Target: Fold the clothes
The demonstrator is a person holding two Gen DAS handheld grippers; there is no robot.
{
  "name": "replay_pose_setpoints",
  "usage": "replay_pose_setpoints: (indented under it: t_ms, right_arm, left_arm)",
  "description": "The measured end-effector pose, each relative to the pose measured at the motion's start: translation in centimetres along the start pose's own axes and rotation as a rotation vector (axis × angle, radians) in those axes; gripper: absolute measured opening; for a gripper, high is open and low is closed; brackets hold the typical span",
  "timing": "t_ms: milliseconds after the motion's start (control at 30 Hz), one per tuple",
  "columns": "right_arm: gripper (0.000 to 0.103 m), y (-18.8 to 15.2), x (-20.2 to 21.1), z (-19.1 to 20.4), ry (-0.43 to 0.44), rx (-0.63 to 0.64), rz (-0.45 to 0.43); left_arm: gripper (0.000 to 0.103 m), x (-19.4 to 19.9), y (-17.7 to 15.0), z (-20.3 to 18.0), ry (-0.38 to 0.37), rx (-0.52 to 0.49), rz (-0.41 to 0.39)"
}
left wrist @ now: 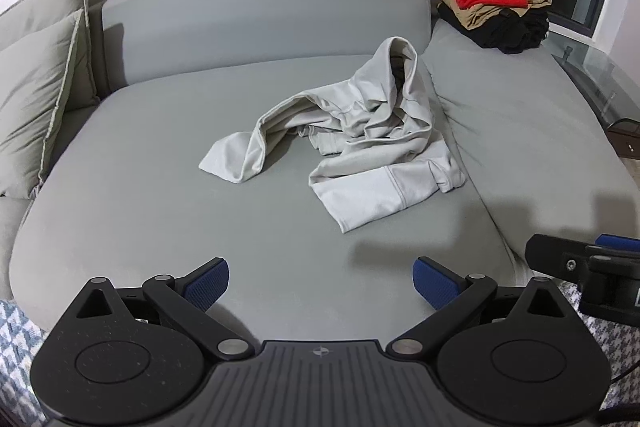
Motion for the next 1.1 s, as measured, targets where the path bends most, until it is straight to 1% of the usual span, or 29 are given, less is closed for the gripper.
replay_pose_setpoints:
  t_ms: [133, 233, 1100]
  right_arm:
    - [0.082, 0.0, 0.1, 0.0, 0.006, 0.000, -0.010]
    - [0.082, 0.0, 0.2, 0.0, 0.002, 0.005, -0.012]
    - [0.083, -0.2, -0.4, 0.2, -0.004, 0.009, 0.016]
  left_arm:
    - [0.100, 0.2, -0.3, -0.1, 0.003, 0.004, -0.016]
    - [0.100, -0.5, -0.4, 0.1, -0.028, 0.022, 0.024]
    - [0.100, -0.9, -0.7, 0.3, -0.011, 0.032, 0.049]
Point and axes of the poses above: each gripper's, at about its wrist camera, not at the fingertips, and x roughly against the way its jaws point, z to its left, y to its top, the point moved 4 cm from there along -x, roughly the way its jaws point, and after that the axes turned 12 degrees about y, right-handed, at the moved point
